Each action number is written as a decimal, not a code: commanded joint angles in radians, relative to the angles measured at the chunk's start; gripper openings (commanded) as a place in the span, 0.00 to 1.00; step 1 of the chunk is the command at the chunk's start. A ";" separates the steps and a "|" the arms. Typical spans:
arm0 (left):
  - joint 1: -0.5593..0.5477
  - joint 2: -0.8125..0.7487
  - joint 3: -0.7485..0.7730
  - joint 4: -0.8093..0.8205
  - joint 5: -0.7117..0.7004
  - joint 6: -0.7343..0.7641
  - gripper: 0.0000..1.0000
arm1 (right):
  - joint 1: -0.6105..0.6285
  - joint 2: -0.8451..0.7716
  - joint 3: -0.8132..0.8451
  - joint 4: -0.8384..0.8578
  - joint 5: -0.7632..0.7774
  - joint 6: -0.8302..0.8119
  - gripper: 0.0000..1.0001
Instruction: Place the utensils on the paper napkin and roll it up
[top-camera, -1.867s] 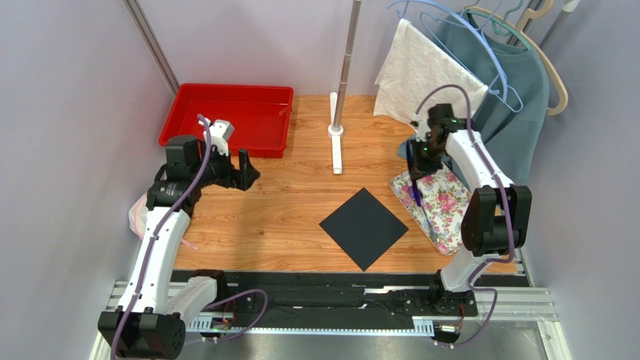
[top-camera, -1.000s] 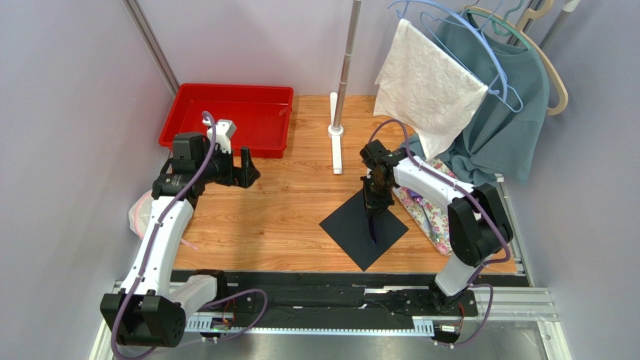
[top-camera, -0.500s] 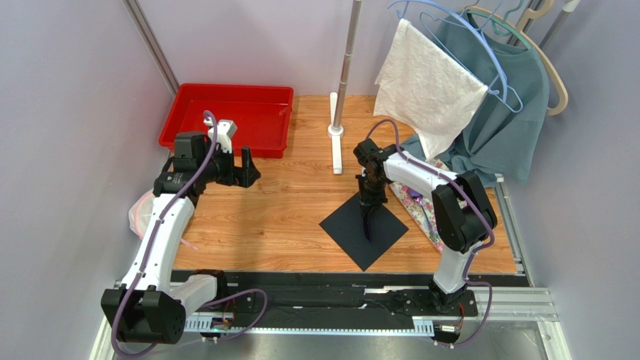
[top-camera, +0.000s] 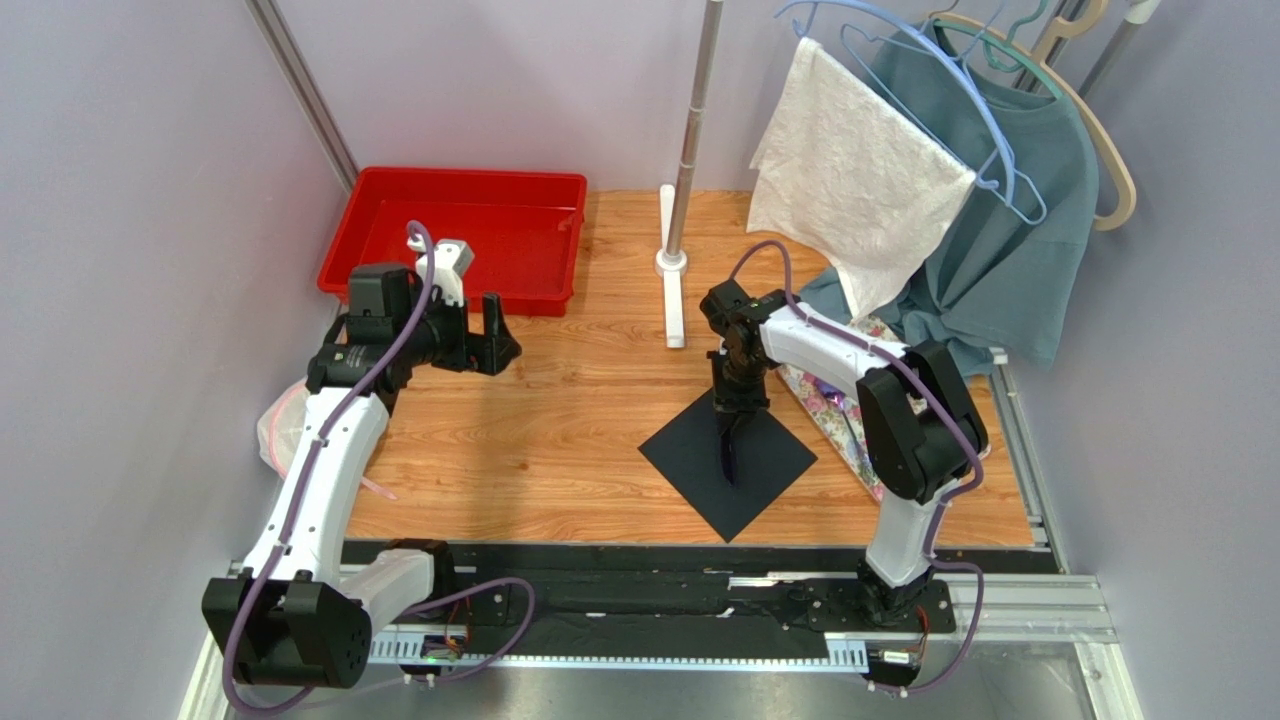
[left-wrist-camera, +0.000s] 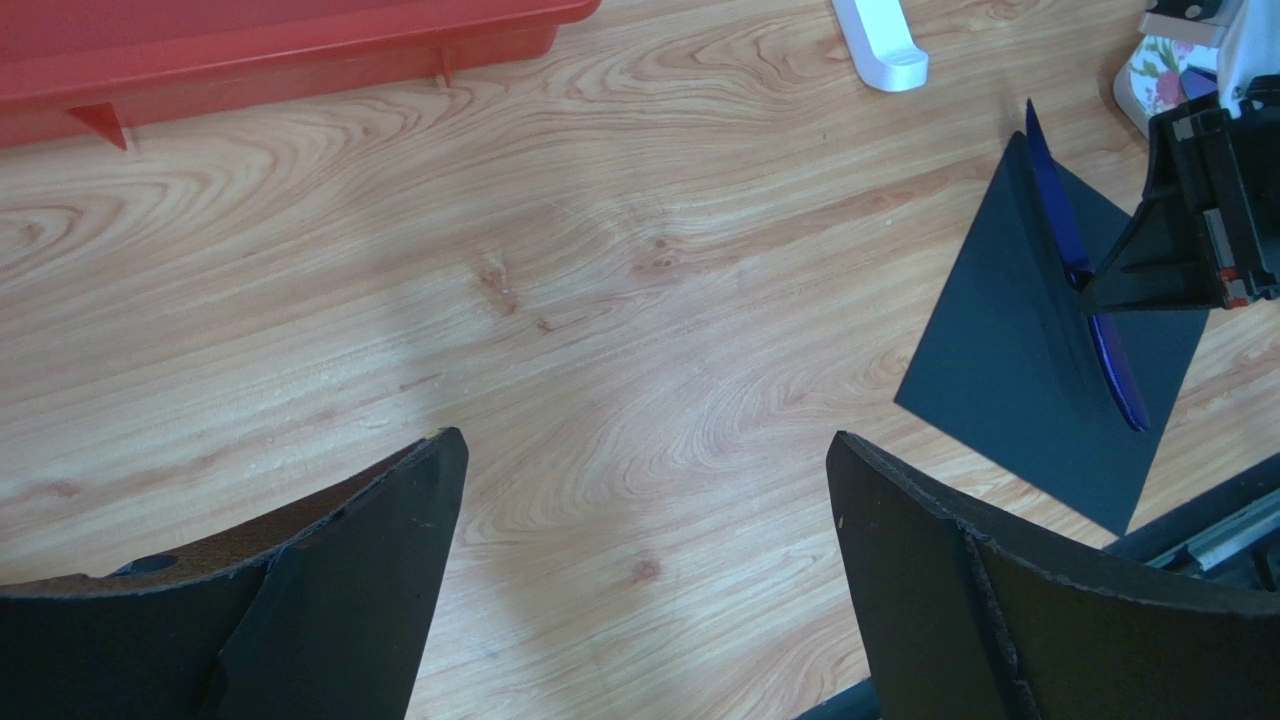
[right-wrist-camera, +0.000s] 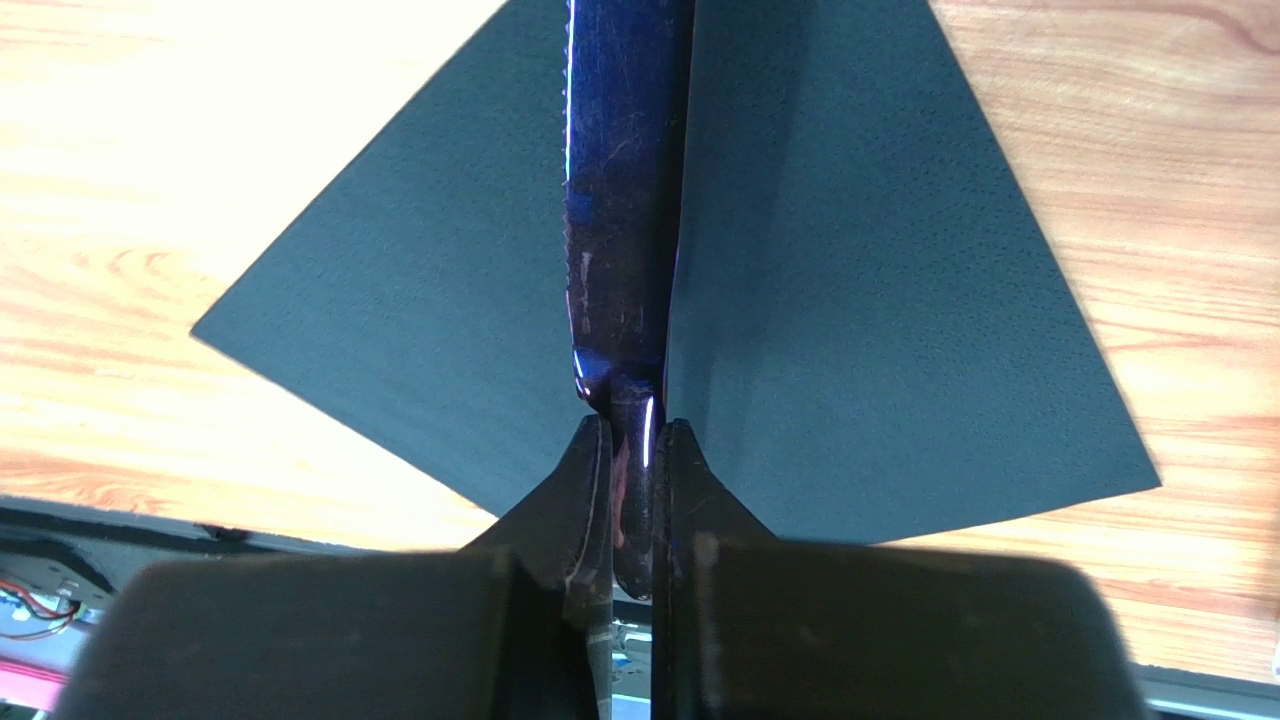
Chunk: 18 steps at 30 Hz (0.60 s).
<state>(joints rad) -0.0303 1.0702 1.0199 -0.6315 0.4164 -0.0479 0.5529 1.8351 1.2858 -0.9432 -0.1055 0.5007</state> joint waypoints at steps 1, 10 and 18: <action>0.006 -0.003 0.000 0.015 0.004 -0.009 0.99 | 0.004 0.018 0.014 0.011 0.012 0.030 0.00; 0.006 0.008 0.000 0.016 0.001 -0.009 0.99 | 0.005 0.067 0.021 0.007 0.004 0.035 0.00; 0.006 0.013 0.000 0.012 -0.001 -0.006 0.99 | 0.004 0.121 0.029 0.006 -0.019 0.027 0.10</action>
<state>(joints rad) -0.0303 1.0855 1.0195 -0.6315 0.4160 -0.0479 0.5533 1.9240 1.2922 -0.9466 -0.1081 0.5163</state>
